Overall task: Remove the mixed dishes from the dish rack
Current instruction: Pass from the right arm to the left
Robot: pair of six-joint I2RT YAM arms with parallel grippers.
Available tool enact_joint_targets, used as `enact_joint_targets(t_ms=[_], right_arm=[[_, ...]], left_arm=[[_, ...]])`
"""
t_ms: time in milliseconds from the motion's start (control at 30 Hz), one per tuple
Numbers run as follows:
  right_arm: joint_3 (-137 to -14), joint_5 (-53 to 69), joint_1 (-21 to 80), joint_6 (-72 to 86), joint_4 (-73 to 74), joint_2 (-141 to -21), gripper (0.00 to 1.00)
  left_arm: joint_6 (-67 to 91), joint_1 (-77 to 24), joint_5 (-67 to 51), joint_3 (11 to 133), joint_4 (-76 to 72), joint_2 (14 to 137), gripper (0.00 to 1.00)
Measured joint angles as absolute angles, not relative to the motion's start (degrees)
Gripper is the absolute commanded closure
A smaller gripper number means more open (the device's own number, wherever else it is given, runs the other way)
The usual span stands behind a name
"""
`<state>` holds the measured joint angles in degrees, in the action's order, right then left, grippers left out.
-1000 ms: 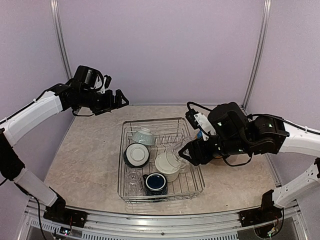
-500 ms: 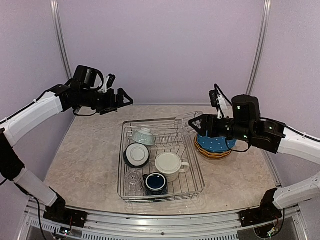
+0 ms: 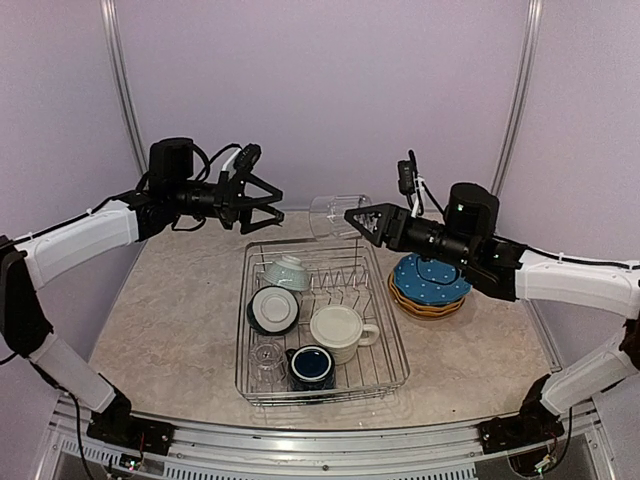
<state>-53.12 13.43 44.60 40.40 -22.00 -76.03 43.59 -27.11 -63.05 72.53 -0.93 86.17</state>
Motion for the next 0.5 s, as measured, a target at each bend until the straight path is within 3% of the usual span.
enact_joint_targets(t_ms=[433, 500], right_arm=[[-58.96, 21.26, 45.65, 45.08, -39.92, -90.67, 1.0], [-59.94, 22.28, 45.89, 46.22, -42.52, -92.62, 1.0]], left_arm=[[53.32, -27.92, -69.28, 71.48, -12.6, 89.78, 0.45], [53.91, -27.9, -69.52, 71.26, -13.13, 89.78, 0.54]])
